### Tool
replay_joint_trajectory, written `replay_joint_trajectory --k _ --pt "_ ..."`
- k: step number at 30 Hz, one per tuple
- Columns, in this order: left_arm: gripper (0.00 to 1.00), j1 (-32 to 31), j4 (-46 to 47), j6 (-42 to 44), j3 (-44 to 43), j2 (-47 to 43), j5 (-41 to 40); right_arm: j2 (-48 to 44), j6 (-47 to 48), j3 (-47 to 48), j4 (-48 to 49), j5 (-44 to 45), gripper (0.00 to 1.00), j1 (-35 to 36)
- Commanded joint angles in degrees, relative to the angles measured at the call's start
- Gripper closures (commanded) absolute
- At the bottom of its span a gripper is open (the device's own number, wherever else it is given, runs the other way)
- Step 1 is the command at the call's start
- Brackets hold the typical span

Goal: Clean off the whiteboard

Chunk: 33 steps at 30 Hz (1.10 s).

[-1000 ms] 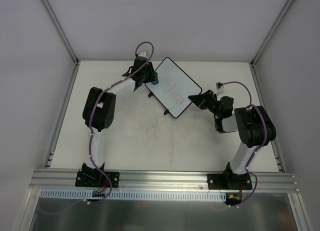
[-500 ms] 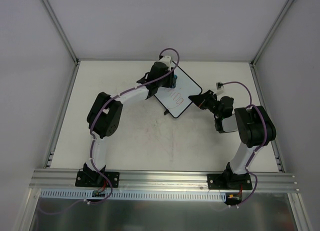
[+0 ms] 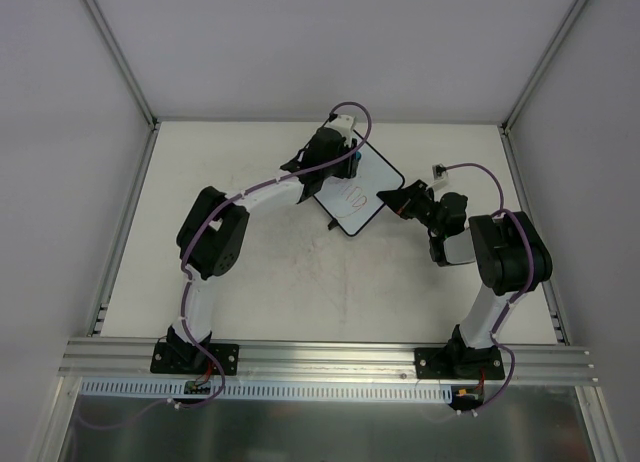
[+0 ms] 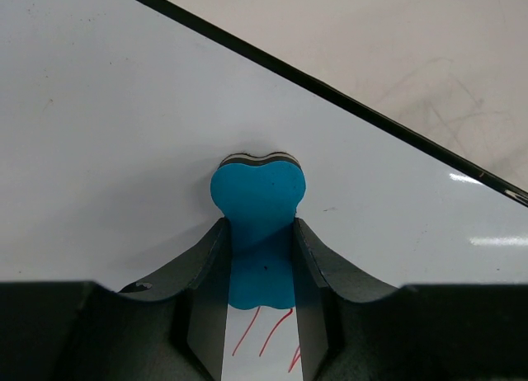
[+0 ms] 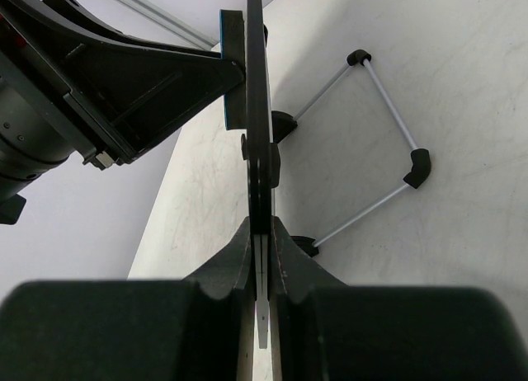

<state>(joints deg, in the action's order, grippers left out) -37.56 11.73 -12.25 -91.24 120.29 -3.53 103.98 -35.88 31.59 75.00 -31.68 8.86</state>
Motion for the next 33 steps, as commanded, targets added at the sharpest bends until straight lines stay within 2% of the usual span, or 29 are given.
replay_joint_trajectory --k 1,8,11,28,33 --pt "1.00 -1.6 -1.4 -1.4 1.4 0.2 1.2 -1.0 0.5 1.4 7.7 0.0 1.00 0.7" --pt "1.00 5.0 -1.0 -14.1 5.9 -0.1 6.5 -1.2 0.5 1.4 7.7 0.0 1.00 0.6" --pt "1.00 6.4 -0.9 -16.3 8.4 -0.9 6.1 -1.0 0.4 1.5 7.7 0.1 1.00 0.6" --pt "1.00 7.1 -2.7 -22.4 16.7 -3.5 0.9 -1.1 0.2 1.3 7.8 0.2 1.00 0.7" --pt "1.00 7.1 1.2 -22.2 18.1 -3.7 3.3 -0.9 0.1 1.5 7.8 0.0 1.00 0.6"
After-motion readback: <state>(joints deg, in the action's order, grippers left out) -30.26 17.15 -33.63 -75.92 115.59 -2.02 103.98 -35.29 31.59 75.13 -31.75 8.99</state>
